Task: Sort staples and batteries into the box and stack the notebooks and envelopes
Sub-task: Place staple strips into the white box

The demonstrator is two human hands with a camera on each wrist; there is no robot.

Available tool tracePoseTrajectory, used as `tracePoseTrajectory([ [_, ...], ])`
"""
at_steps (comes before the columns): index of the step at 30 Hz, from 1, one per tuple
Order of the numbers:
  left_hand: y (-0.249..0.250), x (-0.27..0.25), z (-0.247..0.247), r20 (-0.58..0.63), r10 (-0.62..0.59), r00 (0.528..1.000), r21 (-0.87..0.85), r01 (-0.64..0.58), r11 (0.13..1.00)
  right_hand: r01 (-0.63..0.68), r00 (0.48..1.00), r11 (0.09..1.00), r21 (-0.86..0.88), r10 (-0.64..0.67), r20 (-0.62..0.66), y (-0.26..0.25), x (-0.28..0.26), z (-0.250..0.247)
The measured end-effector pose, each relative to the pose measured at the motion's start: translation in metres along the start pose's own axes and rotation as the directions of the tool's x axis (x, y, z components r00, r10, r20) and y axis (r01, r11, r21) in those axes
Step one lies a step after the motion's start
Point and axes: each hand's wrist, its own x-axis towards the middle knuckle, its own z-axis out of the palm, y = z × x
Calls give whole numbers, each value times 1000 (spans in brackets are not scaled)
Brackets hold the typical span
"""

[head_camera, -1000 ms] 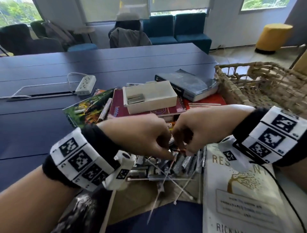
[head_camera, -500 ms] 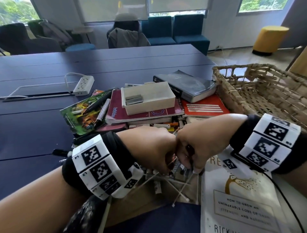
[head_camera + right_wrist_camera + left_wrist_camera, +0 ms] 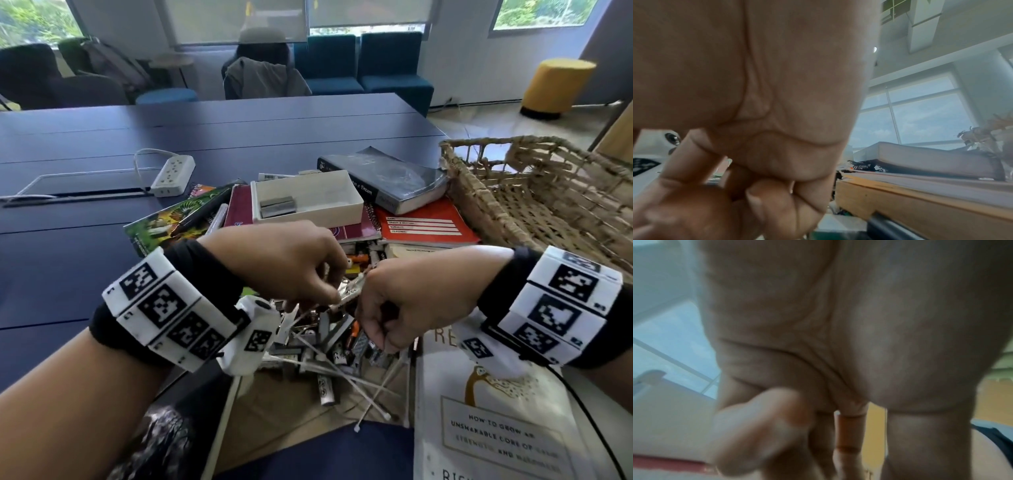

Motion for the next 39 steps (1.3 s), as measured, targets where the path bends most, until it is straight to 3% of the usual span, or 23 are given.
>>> tracePoseTrajectory([
  [3, -2, -4, -9, -46, -22, 999, -142, 16, 990, 12, 999, 1000, 18, -11, -51, -1, -2, 1],
  [7, -8, -8, -19, -255, 17, 967, -249, -83, 965, 74, 985, 995, 62, -64, -161, -2, -4, -6],
  [15, -28, -2, -25, -571, -49, 819, -467, -275, 841, 255, 908, 922, 291, -125, -400, 12, 6, -23],
  [20, -41, 5, -27, -692, -138, 709, -539, -379, 752, 343, 814, 861, 375, -73, -576, 23, 15, -28],
  [22, -47, 8, -29, -724, -166, 670, -551, -416, 724, 363, 767, 859, 361, -55, -639, 25, 14, -34],
  [24, -53, 10, -32, -758, -186, 625, -539, -440, 719, 394, 687, 853, 343, -26, -726, 26, 13, -42],
  [29, -70, 21, -40, -854, -256, 453, -468, -455, 757, 559, 386, 746, 361, 151, -910, 33, 20, -72],
  [32, -78, 26, -43, -857, -311, 410, -493, -480, 725, 661, 253, 642, 388, 296, -921, 38, 32, -86],
  [35, -84, 31, -41, -842, -362, 400, -534, -518, 669, 740, 186, 544, 396, 400, -898, 39, 47, -95],
  [39, -95, 41, -39, -841, -382, 382, -538, -521, 663, 814, 152, 428, 392, 495, -855, 42, 73, -102],
])
